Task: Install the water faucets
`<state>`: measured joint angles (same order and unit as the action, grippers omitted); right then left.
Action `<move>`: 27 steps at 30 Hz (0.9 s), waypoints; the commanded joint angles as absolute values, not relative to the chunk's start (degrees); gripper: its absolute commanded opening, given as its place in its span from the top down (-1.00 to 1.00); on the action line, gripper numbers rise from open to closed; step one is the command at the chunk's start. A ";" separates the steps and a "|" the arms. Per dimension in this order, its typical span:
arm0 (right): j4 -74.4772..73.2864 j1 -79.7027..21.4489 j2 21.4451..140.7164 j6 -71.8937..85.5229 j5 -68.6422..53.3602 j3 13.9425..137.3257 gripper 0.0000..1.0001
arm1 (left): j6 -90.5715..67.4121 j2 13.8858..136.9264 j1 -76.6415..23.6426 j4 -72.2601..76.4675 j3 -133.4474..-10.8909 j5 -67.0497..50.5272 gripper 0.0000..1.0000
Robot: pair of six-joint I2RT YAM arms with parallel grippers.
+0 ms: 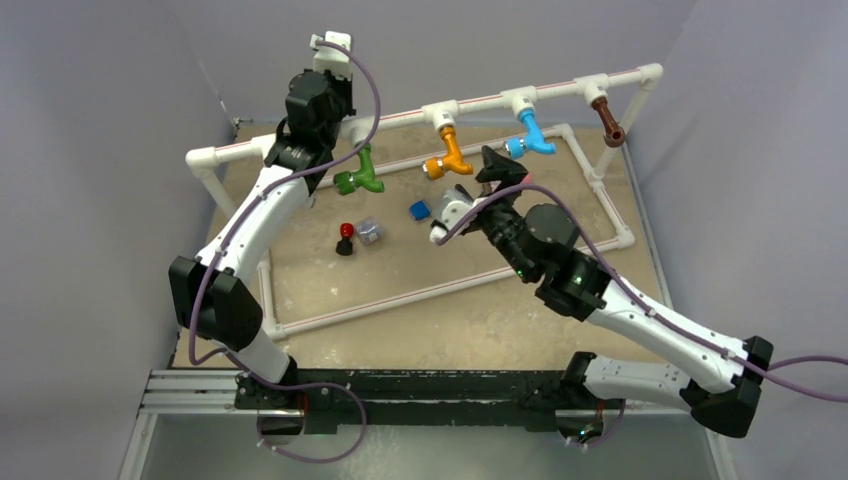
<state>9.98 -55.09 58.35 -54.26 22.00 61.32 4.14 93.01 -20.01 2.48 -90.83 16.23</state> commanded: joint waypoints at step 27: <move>41.15 -58.80 78.49 -97.17 38.40 60.64 -0.18 | 4.71 95.05 -20.17 -4.05 -87.58 16.21 0.82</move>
<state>36.34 -59.07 78.02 -97.65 36.60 57.10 4.14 93.01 -20.01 2.48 -90.83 16.23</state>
